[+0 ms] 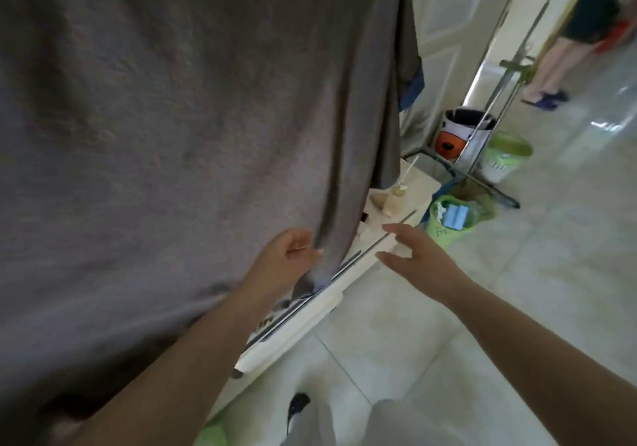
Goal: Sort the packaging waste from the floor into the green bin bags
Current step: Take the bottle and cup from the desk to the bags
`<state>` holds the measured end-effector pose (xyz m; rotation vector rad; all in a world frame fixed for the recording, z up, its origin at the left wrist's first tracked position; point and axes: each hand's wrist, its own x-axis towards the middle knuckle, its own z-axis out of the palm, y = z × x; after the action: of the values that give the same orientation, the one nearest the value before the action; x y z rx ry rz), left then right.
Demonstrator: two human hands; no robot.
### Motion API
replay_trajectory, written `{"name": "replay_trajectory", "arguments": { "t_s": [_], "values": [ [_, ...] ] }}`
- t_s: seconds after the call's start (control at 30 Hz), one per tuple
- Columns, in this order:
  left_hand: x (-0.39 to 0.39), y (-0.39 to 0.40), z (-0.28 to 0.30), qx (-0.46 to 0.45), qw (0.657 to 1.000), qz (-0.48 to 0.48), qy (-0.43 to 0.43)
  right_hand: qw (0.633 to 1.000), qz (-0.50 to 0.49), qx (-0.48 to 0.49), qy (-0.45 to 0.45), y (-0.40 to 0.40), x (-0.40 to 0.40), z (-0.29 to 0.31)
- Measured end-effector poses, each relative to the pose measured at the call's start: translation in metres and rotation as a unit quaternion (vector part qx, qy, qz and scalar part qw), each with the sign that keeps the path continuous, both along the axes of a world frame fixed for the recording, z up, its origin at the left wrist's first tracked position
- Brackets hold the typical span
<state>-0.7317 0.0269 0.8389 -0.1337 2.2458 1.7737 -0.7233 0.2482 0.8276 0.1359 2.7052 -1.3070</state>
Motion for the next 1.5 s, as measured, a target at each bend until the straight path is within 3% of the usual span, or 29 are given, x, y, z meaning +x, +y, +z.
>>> {"name": "replay_trajectory", "arguments": {
  "t_s": [0.1,0.27,0.43,0.67,0.9,1.13,1.37,1.5],
  "values": [
    [-0.034,0.031,-0.016,0.035,0.997,-0.026,-0.058,0.998,-0.056,0.02,-0.02,0.029,-0.011,-0.015],
    [-0.086,0.078,-0.037,0.036,0.992,-0.095,-0.068,0.991,-0.127,0.022,-0.044,0.067,-0.028,-0.025],
    [-0.123,0.131,-0.059,0.035,0.982,-0.15,-0.109,0.985,-0.161,0.027,-0.057,0.115,-0.048,-0.037],
    [-0.191,0.235,-0.096,0.012,0.982,-0.136,-0.13,0.985,-0.151,0.031,-0.077,0.221,-0.125,-0.069],
    [-0.26,0.341,-0.138,0.01,0.986,-0.03,-0.161,0.993,-0.05,0.03,-0.099,0.32,-0.242,-0.101],
    [-0.326,0.397,-0.175,-0.016,0.981,0.092,-0.17,0.989,0.033,0.032,-0.141,0.378,-0.349,-0.132],
    [-0.443,0.431,-0.252,-0.033,0.964,0.192,-0.179,0.988,0.054,0.064,-0.127,0.406,-0.473,-0.206],
    [-0.5,0.434,-0.297,-0.119,0.954,0.239,-0.138,0.984,0.071,0.102,-0.128,0.41,-0.524,-0.276]
  ]
}}
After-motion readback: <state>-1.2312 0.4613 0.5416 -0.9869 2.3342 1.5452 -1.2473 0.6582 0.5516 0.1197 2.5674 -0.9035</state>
